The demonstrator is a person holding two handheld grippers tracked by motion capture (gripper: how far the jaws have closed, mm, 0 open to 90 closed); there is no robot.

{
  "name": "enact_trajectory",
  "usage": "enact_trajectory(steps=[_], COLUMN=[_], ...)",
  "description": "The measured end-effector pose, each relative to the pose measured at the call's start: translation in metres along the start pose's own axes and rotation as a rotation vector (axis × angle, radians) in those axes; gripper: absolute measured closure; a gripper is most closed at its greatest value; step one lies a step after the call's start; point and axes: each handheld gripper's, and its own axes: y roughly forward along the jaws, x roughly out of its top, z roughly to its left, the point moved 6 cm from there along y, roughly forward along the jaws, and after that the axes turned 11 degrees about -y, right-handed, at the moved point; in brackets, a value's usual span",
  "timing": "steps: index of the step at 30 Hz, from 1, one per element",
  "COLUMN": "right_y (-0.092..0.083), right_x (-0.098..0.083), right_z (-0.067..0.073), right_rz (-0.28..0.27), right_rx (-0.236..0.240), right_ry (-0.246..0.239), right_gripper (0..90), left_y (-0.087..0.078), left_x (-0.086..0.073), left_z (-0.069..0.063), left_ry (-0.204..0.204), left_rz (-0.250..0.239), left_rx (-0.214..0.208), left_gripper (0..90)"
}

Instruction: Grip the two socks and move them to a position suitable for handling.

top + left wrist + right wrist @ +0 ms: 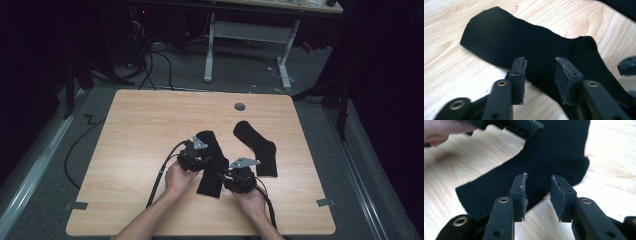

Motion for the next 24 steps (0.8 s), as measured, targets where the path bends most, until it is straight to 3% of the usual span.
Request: enact_trajectory(steps=[8, 9, 15, 24], right_y=[0.007, 0.007, 0.009, 0.005], right_x=[-0.005, -0.006, -0.004, -0.003], right_z=[0.002, 0.003, 0.000, -0.010], right_rz=[0.035, 0.037, 0.045, 0.039], right_rx=[0.002, 0.005, -0.007, -0.047], right_ry=[-0.033, -0.021, -0.051, -0.025], right_gripper=[72.7, 75.2, 88.2, 89.3], left_y=[0.011, 0.011, 0.010, 0.011], left_x=[-0.005, -0.005, -0.006, -0.005], left_z=[0.006, 0.007, 0.011, 0.013], left_ry=[-0.005, 0.001, 0.000, -0.004], left_rz=[0.051, 0.052, 0.060, 0.044], left_rx=[0.025, 0.027, 0.013, 0.013], left_gripper=[71.5, 73.8, 85.1, 87.9])
